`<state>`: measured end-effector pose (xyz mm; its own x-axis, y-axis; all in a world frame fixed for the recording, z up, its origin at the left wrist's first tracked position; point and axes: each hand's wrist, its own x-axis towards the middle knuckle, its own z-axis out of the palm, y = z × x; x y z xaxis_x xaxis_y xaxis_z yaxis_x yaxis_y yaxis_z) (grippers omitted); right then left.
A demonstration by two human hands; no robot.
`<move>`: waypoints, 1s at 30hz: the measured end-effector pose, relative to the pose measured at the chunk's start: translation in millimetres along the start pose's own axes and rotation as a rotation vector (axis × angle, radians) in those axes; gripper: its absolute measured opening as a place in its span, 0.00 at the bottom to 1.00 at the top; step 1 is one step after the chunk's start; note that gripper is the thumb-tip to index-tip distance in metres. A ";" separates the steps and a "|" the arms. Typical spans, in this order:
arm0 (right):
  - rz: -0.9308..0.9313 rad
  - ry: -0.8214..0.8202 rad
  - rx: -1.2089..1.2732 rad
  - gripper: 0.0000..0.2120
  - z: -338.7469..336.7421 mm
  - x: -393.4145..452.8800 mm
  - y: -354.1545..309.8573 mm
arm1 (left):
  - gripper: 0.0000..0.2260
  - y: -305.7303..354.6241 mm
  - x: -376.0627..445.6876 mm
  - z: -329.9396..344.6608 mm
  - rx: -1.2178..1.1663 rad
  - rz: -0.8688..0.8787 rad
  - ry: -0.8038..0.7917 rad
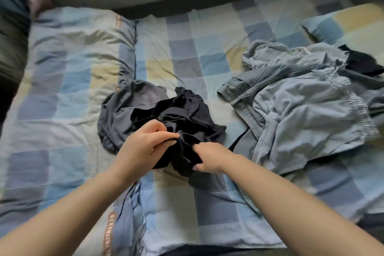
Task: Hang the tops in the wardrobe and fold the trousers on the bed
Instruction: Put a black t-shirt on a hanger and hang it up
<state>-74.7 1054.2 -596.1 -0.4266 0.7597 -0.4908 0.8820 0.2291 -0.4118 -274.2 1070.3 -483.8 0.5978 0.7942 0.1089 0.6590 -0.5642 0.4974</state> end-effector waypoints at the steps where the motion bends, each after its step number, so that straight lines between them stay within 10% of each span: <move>1: 0.032 -0.043 -0.050 0.22 -7.6 -7.6 -7.7 | 0.14 8.6 0.3 -19.2 0.007 0.019 0.009; 19: 0.404 0.488 -0.504 0.16 -191.6 -277.8 -87.3 | 0.15 77.4 7.3 -231.8 0.187 0.450 -0.096; 30: 0.742 0.668 -0.822 0.19 -207.3 -521.6 -206.6 | 0.14 238.9 36.3 -276.2 -0.116 0.649 -0.075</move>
<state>7.1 736.7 -95.8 0.1871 0.9663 0.1767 0.8289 -0.2518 0.4994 -221.1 1026.7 -123.3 0.8899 0.2812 0.3592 0.1035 -0.8913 0.4415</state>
